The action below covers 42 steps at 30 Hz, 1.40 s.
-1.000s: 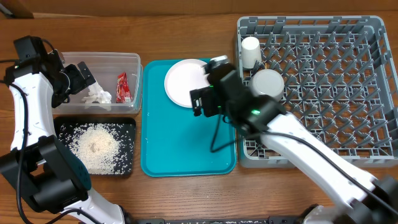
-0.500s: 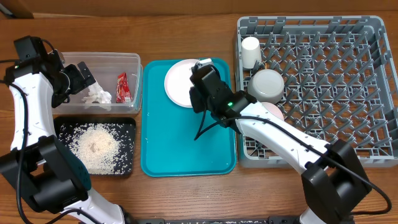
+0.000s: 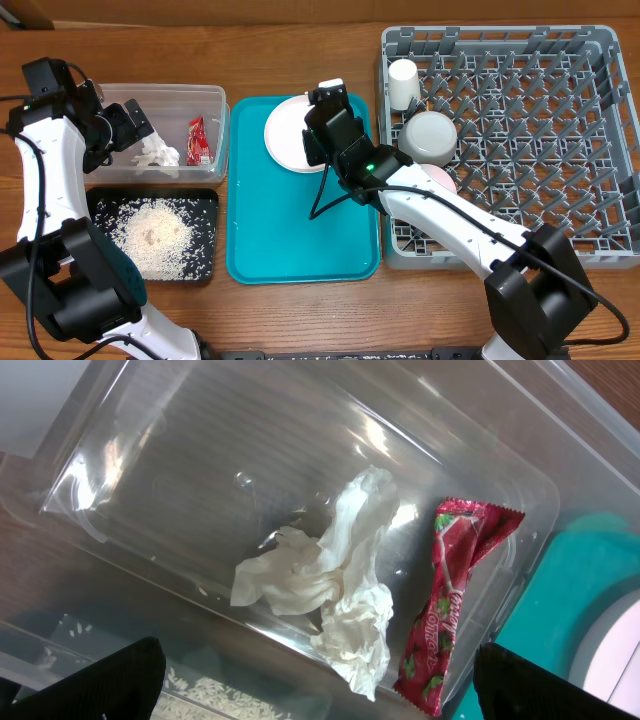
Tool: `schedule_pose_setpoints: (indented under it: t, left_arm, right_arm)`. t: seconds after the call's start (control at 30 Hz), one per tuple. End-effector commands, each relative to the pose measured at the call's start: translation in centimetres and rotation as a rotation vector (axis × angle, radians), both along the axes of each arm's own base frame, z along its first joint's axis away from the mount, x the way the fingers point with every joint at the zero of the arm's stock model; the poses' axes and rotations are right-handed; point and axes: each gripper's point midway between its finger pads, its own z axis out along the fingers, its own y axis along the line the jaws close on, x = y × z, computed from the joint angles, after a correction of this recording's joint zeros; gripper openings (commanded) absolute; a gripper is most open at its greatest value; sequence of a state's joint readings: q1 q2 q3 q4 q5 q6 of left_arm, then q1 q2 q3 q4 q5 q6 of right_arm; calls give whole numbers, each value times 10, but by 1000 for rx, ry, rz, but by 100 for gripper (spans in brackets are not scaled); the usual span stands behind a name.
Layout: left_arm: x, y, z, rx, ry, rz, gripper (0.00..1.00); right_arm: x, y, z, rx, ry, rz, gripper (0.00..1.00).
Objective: Sort waste into correct bins and load items into the dishwasher
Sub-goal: 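Lower right gripper onto plate edge and grasp it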
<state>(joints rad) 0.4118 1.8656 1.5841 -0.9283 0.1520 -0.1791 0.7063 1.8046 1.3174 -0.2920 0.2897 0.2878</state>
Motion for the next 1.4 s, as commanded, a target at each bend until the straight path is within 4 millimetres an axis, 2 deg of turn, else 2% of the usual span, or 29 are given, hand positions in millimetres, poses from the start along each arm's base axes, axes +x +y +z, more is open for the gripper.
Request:
schedule_pose_setpoints:
  t: [0.0, 0.2, 0.4, 0.57, 0.7, 0.93, 1.17, 1.37]
  left_arm:
    - [4, -3, 19, 31, -41, -28, 100]
    - [4, -3, 19, 31, -41, -28, 100]
    - [4, -3, 19, 31, -41, -28, 100]
    - [4, -3, 19, 31, -41, -28, 100]
    - [4, -3, 19, 31, -41, -28, 100]
    - [4, -3, 19, 31, -41, -28, 100]
    - [4, -3, 19, 31, -41, -28, 100]
    - [4, -3, 19, 31, -41, -28, 100]
  right_arm:
    - [3, 5, 6, 32, -1, 15, 36]
    - [-21, 51, 1, 187, 103, 238, 58]
    - [-23, 61, -33, 166, 154, 295, 61]
    - [-29, 75, -64, 127, 174, 430, 67]
    - [-27, 78, -79, 126, 186, 433, 67]
    - [-23, 82, -88, 118, 165, 450, 66]
    - [-33, 93, -109, 80, 170, 510, 66]
    - [-24, 87, -111, 16, 125, 473, 56]
